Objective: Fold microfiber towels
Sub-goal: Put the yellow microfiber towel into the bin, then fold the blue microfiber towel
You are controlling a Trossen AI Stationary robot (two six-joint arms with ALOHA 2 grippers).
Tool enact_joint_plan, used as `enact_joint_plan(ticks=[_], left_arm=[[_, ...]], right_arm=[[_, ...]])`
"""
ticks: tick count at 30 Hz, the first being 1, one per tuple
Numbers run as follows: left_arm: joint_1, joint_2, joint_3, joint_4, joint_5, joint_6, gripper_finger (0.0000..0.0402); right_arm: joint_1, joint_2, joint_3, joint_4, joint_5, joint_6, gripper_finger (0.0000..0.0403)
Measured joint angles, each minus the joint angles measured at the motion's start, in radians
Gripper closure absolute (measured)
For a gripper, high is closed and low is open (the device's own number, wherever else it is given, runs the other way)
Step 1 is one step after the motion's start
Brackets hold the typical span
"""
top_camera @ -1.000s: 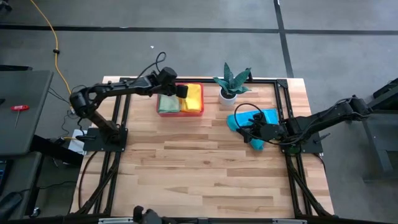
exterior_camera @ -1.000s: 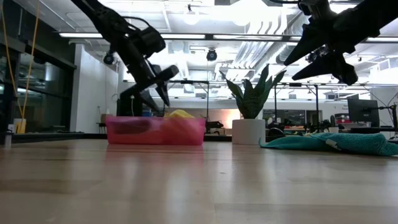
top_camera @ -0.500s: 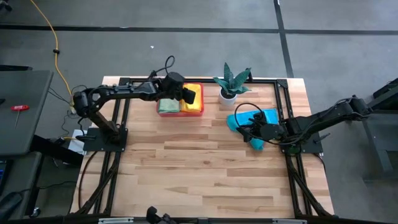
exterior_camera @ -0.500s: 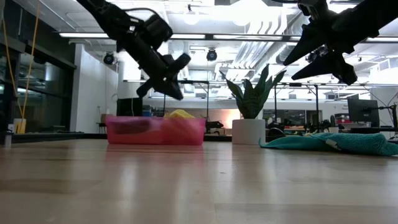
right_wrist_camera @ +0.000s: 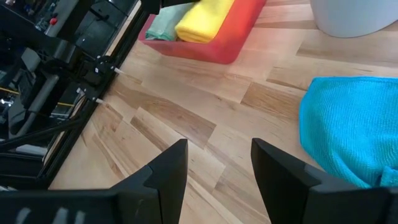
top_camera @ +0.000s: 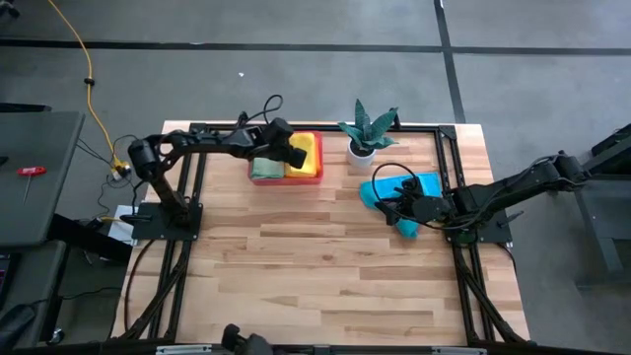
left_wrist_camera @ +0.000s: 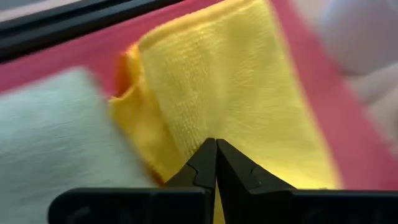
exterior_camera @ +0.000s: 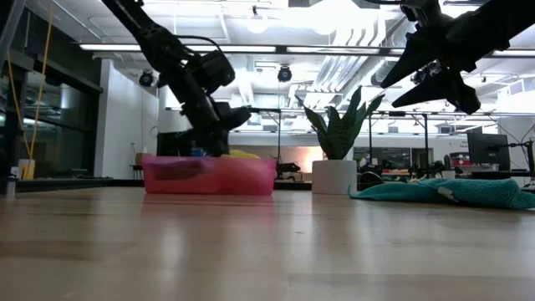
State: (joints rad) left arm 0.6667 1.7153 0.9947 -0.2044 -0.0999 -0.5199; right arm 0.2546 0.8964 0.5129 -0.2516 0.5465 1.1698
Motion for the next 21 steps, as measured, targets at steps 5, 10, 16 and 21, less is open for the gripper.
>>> enact_joint_plan(ticks=[5,10,16,21], left_arm=[[0.021,-0.013,0.0,-0.071,-0.039,0.039,0.0401],[0.022,-0.029,-0.001,-0.077,0.0,0.054,0.0401],[0.029,-0.144,-0.001,-0.073,0.001,0.101,0.0401],[0.041,-0.289,-0.001,-0.07,0.001,0.113,0.0402]], right_arm=[[0.0,0.0,0.0,0.0,0.003,-0.003,0.0233],[0.0,0.0,0.0,0.001,0.003,0.0,0.0233],[0.0,0.0,0.0,0.055,0.004,-0.044,0.0233],[-0.012,0.0,0.0,0.16,0.002,-0.148,0.0233]])
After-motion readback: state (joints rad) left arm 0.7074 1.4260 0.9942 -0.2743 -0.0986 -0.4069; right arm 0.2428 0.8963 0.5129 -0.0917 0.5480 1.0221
